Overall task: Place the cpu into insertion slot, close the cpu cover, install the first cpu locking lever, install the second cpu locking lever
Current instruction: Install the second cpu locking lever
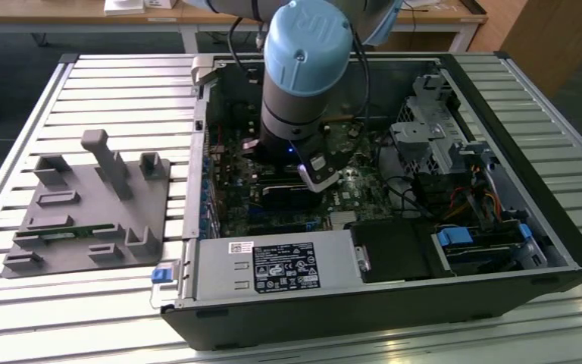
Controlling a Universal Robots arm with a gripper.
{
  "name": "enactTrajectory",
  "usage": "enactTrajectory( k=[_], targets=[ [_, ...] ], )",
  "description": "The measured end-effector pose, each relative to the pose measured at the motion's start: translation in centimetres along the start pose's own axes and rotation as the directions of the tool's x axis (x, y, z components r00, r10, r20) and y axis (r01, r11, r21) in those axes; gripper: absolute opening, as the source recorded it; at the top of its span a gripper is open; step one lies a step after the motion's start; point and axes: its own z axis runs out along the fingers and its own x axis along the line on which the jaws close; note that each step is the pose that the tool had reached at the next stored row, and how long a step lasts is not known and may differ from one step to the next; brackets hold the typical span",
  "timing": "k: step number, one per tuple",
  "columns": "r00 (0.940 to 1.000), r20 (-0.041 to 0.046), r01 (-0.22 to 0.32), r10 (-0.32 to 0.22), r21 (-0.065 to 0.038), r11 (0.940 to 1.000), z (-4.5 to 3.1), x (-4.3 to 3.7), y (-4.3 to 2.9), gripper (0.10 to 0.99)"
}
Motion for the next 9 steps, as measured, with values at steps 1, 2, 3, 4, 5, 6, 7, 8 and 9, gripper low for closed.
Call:
enactTrajectory(
  k=[1, 2, 3, 4, 5, 6, 7, 8, 9],
  targets=[
    [1.0000, 0.0000, 0.000, 0.000, -0.002, 1.0000, 0.03, 0.06, -0.01, 0.106],
    [1.0000, 0.0001, 0.000, 0.000, -0.004, 1.0000, 0.10, 0.08, -0.01, 0.106],
    [1.0000, 0.0002, 0.000, 0.000, -0.006, 1.0000, 0.18, 0.08, -0.02, 0.106],
    [1.0000, -0.0002, 0.000, 0.000, -0.006, 1.0000, 0.24, 0.09, -0.05, 0.106],
    [1.0000, -0.0002, 0.000, 0.000, -0.006, 1.0000, 0.26, 0.09, -0.06, 0.106],
    [1.0000, -0.0001, 0.000, 0.000, -0.006, 1.0000, 0.26, 0.10, -0.06, 0.106],
    [1.0000, 0.0000, 0.000, 0.000, -0.006, 1.0000, 0.26, 0.11, -0.06, 0.106],
    [1.0000, 0.0000, 0.000, 0.000, -0.006, 1.0000, 0.22, 0.13, -0.04, 0.106],
    [1.0000, 0.0001, 0.000, 0.000, -0.006, 1.0000, 0.07, 0.14, 0.02, 0.106]
  ],
)
